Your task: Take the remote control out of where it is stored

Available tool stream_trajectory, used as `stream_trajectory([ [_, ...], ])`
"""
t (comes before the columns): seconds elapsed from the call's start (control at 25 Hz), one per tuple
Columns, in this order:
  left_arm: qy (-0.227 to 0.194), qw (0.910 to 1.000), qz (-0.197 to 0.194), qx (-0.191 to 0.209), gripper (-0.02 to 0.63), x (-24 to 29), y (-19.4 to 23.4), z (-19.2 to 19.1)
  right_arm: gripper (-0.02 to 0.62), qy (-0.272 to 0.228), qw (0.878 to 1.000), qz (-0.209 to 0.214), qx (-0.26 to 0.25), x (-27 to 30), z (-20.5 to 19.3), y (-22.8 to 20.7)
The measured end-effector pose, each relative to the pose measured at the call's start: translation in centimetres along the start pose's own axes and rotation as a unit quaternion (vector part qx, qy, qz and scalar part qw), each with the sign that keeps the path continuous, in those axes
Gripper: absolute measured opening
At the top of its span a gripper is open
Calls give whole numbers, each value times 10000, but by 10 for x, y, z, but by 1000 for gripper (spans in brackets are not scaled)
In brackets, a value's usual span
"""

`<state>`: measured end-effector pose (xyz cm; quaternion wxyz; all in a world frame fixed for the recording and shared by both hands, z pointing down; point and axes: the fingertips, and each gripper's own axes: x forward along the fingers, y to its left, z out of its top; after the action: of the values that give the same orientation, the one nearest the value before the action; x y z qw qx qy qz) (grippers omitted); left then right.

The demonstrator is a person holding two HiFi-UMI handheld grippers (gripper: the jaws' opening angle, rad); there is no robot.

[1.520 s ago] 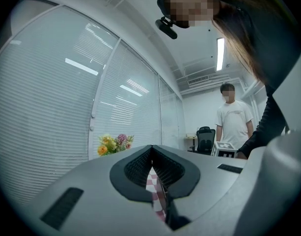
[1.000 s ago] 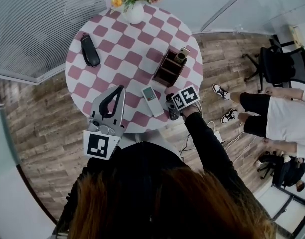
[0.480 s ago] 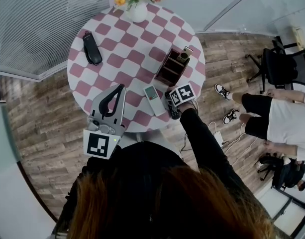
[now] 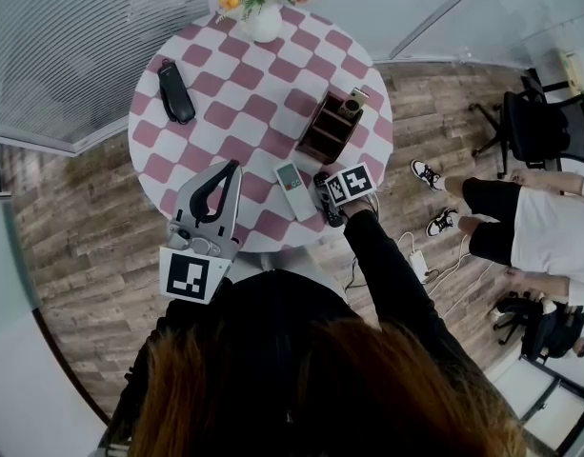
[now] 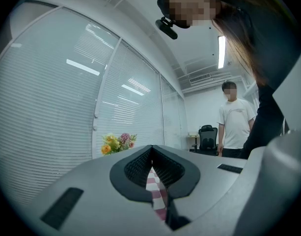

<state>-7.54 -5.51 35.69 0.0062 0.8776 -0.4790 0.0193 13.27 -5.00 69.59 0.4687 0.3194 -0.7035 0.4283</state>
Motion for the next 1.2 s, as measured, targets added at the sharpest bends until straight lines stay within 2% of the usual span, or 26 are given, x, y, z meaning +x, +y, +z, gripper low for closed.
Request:
stream_trajectory([
  [0.28,3,10000,-2,2,9,0,-1,-1,200,-581,9982,-166,36,-19,13,-7],
  [0.4,-2,10000,-11,0,9,0,-1,0,151,-1056,9942,-198,27,-33,23,-2],
  [0.52,0,10000,-22,7,9,1,-2,-1,63,-1529,9880,-225,35,-44,31,4],
  [0.8,-41,10000,-56,64,9,3,-5,3,20,-2316,9727,-130,32,-60,45,18],
  [0.96,-26,9999,-80,62,9,5,-6,2,15,-2862,9582,32,-38,-74,58,27],
  [1.2,-16,9999,-74,83,9,5,-7,4,15,-3743,9268,124,-290,-107,79,44],
])
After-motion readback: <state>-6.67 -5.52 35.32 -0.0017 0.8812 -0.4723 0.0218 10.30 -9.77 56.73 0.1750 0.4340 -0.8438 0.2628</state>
